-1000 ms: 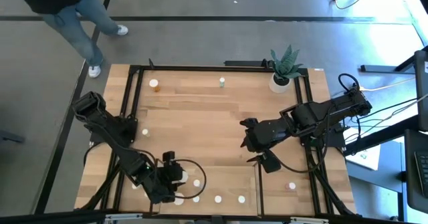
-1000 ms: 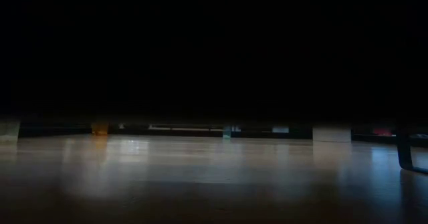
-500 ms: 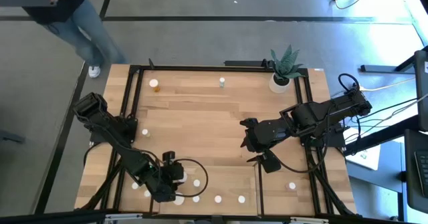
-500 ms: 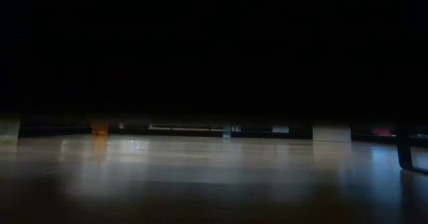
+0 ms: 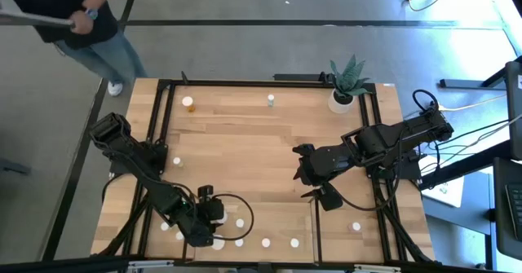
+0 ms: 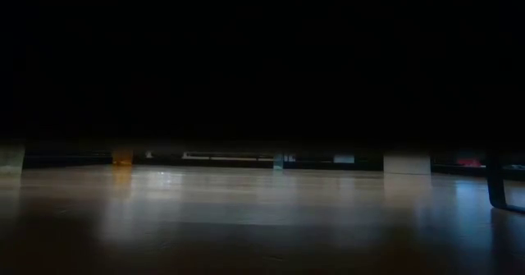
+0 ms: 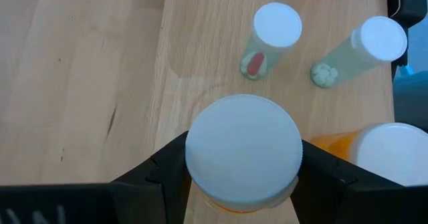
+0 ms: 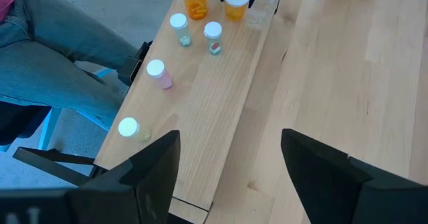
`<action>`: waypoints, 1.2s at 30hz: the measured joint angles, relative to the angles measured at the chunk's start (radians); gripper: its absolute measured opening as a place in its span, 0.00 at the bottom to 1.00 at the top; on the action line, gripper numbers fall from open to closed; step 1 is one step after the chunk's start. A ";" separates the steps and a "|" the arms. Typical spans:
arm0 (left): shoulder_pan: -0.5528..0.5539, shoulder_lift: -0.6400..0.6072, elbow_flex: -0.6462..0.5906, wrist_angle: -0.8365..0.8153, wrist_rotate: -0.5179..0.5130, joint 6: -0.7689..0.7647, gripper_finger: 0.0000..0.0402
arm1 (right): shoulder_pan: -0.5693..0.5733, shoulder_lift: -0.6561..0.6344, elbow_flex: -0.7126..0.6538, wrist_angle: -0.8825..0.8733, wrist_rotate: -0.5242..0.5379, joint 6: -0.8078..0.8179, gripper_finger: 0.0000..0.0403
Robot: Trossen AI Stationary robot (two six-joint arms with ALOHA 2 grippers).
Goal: Pick and place medicine bottles onto shelf by color
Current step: Put the bottom orange pill bottle on the shelf aligned with the other orange pill bottle
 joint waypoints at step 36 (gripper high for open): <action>-0.001 0.027 0.000 0.016 0.000 -0.026 0.75 | 0.000 0.000 0.000 0.000 0.000 0.000 0.65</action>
